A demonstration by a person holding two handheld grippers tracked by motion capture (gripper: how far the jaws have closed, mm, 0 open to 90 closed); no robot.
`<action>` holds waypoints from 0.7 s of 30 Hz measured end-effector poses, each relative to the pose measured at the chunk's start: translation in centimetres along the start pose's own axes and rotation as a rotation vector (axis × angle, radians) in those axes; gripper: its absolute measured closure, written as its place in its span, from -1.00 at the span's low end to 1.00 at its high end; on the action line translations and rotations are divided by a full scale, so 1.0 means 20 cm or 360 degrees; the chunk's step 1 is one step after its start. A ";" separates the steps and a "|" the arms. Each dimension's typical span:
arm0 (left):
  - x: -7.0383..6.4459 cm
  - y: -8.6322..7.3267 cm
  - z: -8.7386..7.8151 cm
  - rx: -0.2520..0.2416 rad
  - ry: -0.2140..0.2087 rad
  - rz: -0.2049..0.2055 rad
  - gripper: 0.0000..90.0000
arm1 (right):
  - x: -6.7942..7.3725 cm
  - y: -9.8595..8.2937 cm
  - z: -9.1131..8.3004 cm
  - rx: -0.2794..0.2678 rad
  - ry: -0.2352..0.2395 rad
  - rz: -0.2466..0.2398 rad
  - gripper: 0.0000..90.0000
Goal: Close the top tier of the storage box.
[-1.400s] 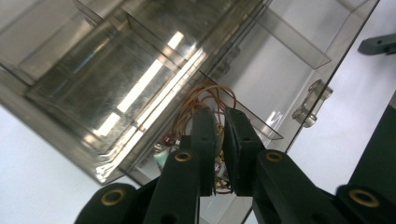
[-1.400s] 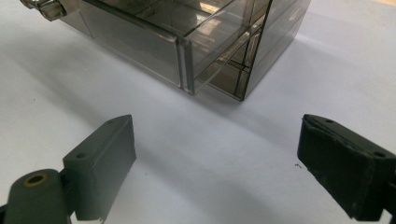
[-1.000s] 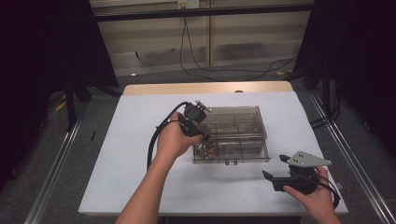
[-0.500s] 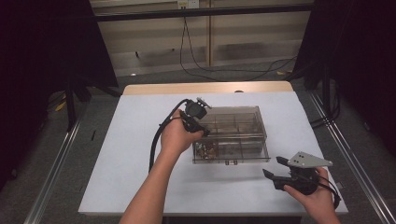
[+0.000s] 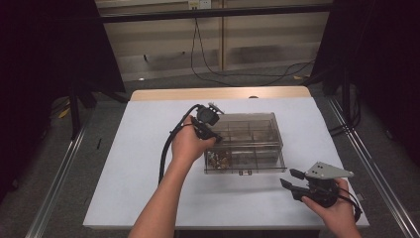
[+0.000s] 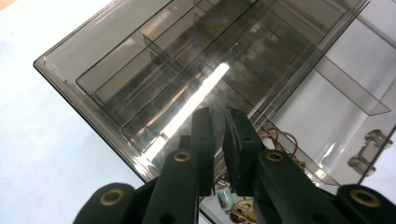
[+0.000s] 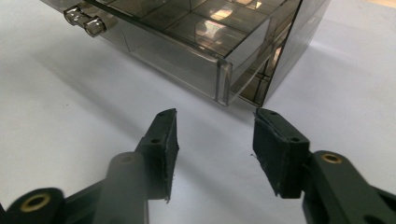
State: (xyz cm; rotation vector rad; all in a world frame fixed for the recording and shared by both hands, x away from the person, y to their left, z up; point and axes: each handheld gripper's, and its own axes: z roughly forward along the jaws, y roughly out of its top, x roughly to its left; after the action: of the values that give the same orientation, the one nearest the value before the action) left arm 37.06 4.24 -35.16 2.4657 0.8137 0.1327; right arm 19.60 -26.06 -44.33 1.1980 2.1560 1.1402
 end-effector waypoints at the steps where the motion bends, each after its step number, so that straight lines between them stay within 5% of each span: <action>1: 0.00 0.00 0.00 -0.0002 0.0003 -0.0003 0.84 | 0.00 0.00 0.00 0.0002 0.0006 -0.0009 0.23; 11: 0.00 -0.01 0.03 -0.0006 0.0043 0.0002 0.86 | 0.01 0.00 0.00 0.0000 0.0042 -0.0039 0.72; 21: -0.01 0.00 0.03 0.0006 0.0047 -0.0001 0.91 | 0.04 0.03 0.01 -0.0013 0.0080 -0.0043 0.93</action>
State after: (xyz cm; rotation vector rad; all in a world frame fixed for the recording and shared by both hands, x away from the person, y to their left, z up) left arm 37.04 3.88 -35.69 2.4726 0.8279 0.1679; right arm 19.56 -25.06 -44.01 1.1448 2.1957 1.1781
